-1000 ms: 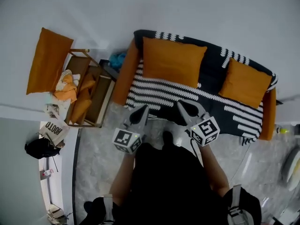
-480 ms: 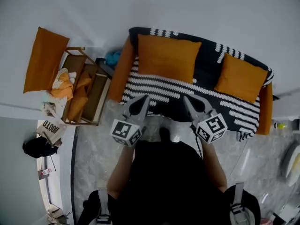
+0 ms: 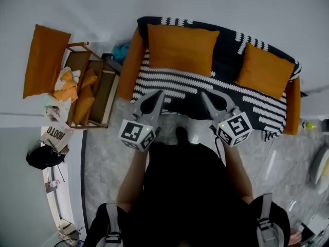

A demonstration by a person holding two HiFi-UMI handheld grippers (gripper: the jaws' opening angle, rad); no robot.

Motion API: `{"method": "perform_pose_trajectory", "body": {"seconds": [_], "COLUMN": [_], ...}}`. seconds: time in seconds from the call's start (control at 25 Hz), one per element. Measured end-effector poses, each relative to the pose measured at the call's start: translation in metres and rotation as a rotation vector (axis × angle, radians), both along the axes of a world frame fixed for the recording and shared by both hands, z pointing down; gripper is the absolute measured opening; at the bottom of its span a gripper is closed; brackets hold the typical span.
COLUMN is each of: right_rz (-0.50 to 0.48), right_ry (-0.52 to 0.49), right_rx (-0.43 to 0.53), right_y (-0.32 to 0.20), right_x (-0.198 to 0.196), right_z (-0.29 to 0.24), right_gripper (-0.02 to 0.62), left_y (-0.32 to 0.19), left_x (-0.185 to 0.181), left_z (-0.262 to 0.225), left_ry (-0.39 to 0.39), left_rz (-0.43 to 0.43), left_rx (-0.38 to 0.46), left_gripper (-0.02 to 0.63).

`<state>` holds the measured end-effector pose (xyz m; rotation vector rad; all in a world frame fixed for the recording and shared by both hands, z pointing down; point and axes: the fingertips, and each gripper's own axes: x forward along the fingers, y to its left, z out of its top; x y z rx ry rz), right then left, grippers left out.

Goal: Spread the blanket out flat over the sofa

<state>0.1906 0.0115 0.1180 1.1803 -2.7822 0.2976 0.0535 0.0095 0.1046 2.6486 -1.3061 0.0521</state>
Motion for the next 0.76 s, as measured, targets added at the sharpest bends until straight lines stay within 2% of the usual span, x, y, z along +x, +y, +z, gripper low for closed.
{"method": "perform_pose_trajectory", "body": {"seconds": [0.76], "right_rz": [-0.009], "right_ry": [0.032], "right_rx": [-0.01], "right_y": [0.001], "right_x": [-0.01], "right_z": [0.013], "right_gripper": [-0.002], "left_y": [0.0], "left_x": [-0.01], "left_z": [0.01], "left_ry": [-0.01], "left_rz": [-0.005], "left_rx": [-0.025], "left_gripper": [0.006]}}
